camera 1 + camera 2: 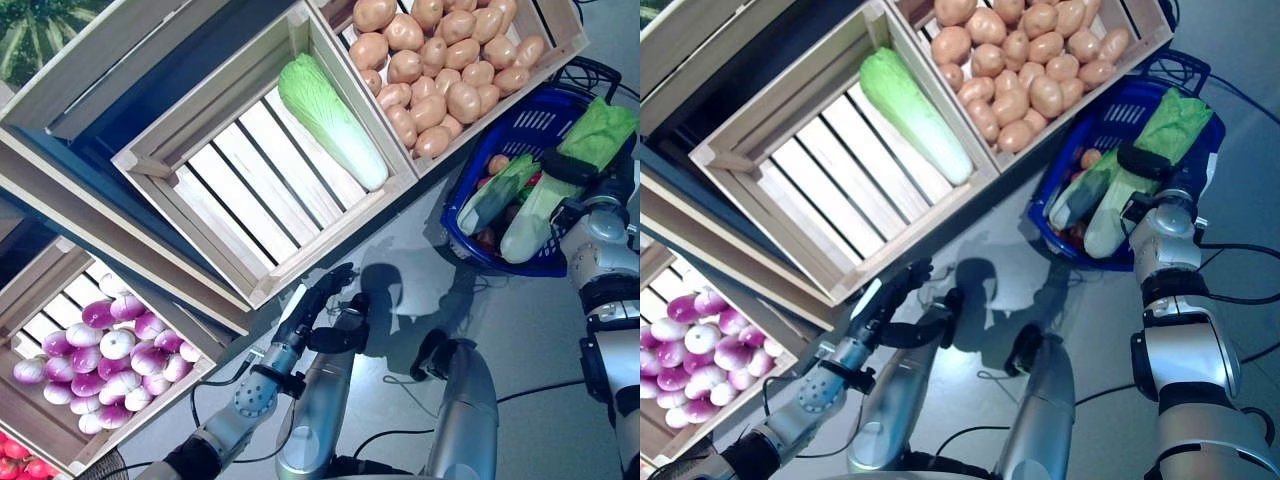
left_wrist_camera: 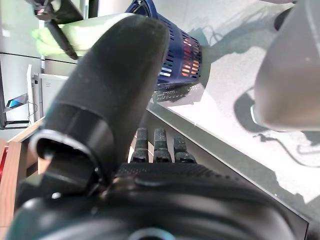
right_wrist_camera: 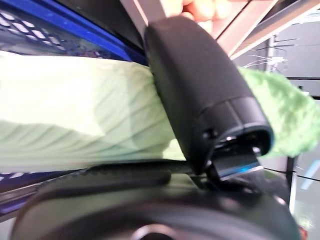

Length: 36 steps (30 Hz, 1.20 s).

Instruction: Put vegetables into the basket

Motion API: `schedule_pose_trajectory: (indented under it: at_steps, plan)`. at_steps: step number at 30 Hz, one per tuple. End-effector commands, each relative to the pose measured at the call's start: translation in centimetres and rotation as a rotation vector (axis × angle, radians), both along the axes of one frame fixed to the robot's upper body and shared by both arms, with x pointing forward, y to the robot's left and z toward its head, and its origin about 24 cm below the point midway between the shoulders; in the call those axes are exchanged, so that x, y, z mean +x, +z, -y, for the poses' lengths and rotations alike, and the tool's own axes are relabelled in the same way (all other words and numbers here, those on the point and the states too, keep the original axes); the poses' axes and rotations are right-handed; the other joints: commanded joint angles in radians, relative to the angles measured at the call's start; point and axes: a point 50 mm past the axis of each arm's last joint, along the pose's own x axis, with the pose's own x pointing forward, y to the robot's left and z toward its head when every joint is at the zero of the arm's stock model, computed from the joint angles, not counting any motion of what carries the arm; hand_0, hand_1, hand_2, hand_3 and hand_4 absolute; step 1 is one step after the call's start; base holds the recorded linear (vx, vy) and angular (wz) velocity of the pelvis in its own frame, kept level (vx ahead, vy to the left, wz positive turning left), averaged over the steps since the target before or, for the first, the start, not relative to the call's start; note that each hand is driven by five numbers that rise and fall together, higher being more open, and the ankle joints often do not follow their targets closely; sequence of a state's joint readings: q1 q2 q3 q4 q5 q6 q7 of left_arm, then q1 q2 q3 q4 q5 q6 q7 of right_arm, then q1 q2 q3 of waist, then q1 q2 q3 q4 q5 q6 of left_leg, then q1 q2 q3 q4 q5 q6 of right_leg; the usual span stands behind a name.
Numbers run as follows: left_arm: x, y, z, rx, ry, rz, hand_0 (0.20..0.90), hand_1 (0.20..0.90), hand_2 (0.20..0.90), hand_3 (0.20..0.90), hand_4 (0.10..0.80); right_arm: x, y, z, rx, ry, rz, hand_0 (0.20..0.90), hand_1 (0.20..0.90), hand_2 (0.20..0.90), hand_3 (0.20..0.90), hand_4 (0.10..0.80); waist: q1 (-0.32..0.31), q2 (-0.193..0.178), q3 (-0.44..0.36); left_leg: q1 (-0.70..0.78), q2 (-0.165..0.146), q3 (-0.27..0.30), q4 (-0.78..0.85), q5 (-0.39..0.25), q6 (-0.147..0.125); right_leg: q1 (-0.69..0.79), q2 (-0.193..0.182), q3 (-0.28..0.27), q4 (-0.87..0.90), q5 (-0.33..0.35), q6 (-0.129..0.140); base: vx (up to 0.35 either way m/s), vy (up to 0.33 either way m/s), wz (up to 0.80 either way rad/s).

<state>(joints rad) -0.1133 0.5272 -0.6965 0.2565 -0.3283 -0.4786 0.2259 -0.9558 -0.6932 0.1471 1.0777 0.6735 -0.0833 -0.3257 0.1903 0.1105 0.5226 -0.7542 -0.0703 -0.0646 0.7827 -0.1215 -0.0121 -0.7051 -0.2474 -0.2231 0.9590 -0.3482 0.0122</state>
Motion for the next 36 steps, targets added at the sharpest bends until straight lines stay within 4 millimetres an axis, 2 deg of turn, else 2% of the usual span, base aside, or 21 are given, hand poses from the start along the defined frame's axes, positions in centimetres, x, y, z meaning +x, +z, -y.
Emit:
schedule_pose_trajectory:
  at_steps: [1, 12, 18, 23, 24, 25, 28, 31, 33, 36]
  plan:
    - [-0.1, 5.1, 0.5, -0.158, -0.045, 0.263, 0.9, 0.9, 0.9, 0.9, 0.8, -1.2, 8.9, 2.3, -0.179, -0.074, 0.23, 0.9, 0.9, 0.9, 0.9, 0.8, 0.011, 0.009, -0.003, 0.04, -0.02, 0.028, 0.034, -0.038, 0.059, 0.088, 0.034, -0.018, -0.047, 0.102, -0.069, 0.0, 0.0, 0.0]
    - [-0.5, 5.2, 0.4, -0.155, -0.05, 0.258, 0.9, 0.9, 0.9, 0.9, 0.8, -1.6, 7.8, 3.2, -0.184, -0.049, 0.195, 0.9, 0.9, 0.9, 0.9, 0.8, 0.01, -0.003, -0.006, 0.092, -0.019, 0.023, 0.045, -0.026, 0.051, 0.154, 0.031, -0.029, -0.062, 0.098, -0.077, 0.012, 0.006, 0.0]
    - [-0.7, 5.2, 0.3, -0.149, -0.052, 0.256, 0.9, 0.9, 0.9, 0.9, 0.8, -2.0, 7.1, 4.0, -0.167, -0.07, 0.171, 0.9, 0.9, 0.9, 0.9, 0.8, 0.013, -0.011, -0.013, 0.144, -0.015, 0.016, -0.004, -0.011, 0.047, 0.213, 0.043, -0.035, -0.115, 0.111, -0.077, 0.0, 0.0, 0.0]
    - [-0.7, 5.2, -0.4, -0.168, 0.02, 0.264, 0.9, 0.9, 0.9, 0.9, 0.8, -2.2, 7.0, 4.0, -0.187, -0.093, 0.186, 0.9, 0.9, 0.9, 0.9, 0.8, 0.01, -0.022, -0.036, 0.213, 0.006, 0.008, -0.081, 0.02, 0.036, 0.288, 0.052, -0.04, -0.2, 0.135, -0.075, 0.044, 0.016, -0.04]
    - [-0.7, 5.4, -0.6, -0.155, 0.043, 0.288, 0.9, 0.9, 0.9, 0.9, 0.8, -2.3, 6.9, 3.9, -0.191, -0.096, 0.197, 0.9, 0.9, 0.9, 0.9, 0.8, 0.009, -0.025, -0.043, 0.23, 0.01, 0.007, -0.102, 0.026, 0.033, 0.308, 0.054, -0.039, -0.224, 0.141, -0.073, -0.007, 0.042, -0.07]
    - [-0.7, 5.7, -0.7, -0.139, 0.059, 0.316, 0.9, 0.9, 0.9, 0.9, 0.8, -2.3, 7.0, 3.8, -0.195, -0.097, 0.212, 0.9, 0.9, 0.9, 0.9, 0.8, 0.01, -0.024, -0.045, 0.233, 0.014, 0.01, -0.125, 0.059, 0.035, 0.313, 0.052, -0.051, -0.248, 0.167, -0.081, 0.002, 0.05, -0.06]
    - [0.0, 7.5, -1.6, -0.049, 0.153, 0.455, 0.9, 0.9, 0.9, 0.9, 0.8, -2.3, 6.4, 2.8, -0.19, -0.055, 0.267, 0.9, 0.9, 0.9, 0.9, 0.8, 0.005, -0.033, -0.069, 0.281, 0.022, 0.005, -0.193, 0.091, 0.024, 0.373, 0.063, -0.053, -0.339, 0.191, -0.076, 0.067, 0.048, -0.03]
    - [0.9, 9.6, -2.8, 0.097, 0.261, 0.614, 0.9, 0.9, 0.9, 0.9, 0.8, -2.4, 4.7, 1.7, -0.151, 0.023, 0.3, 0.9, 0.9, 0.9, 0.9, 0.8, -0.004, -0.042, -0.086, 0.327, 0.025, 0.003, -0.253, 0.099, 0.019, 0.412, 0.072, -0.047, -0.406, 0.213, -0.067, 0.083, 0.058, -0.01]
    - [1.9, 11.8, -4.3, 0.248, 0.355, 0.778, 0.9, 0.9, 0.9, 0.9, 0.8, -2.8, 1.7, 0.6, -0.102, 0.095, 0.293, 0.9, 0.9, 0.9, 0.9, 0.8, -0.02, -0.048, -0.1, 0.357, 0.028, 0.006, -0.297, 0.11, 0.013, 0.433, 0.082, -0.038, -0.451, 0.229, -0.059, 0.057, 0.086, -0.02]
    - [3.5, 14.0, -6.6, 0.45, 0.459, 0.89, 0.9, 0.9, 0.9, 0.9, 0.8, -3.3, -2.7, -1.6, -0.076, 0.2, 0.225, 0.9, 0.9, 0.9, 0.9, 0.8, -0.05, -0.056, -0.11, 0.385, 0.032, 0.018, -0.332, 0.108, 0.013, 0.447, 0.089, -0.02, -0.483, 0.243, -0.051, 0.036, 0.083, -0.08]
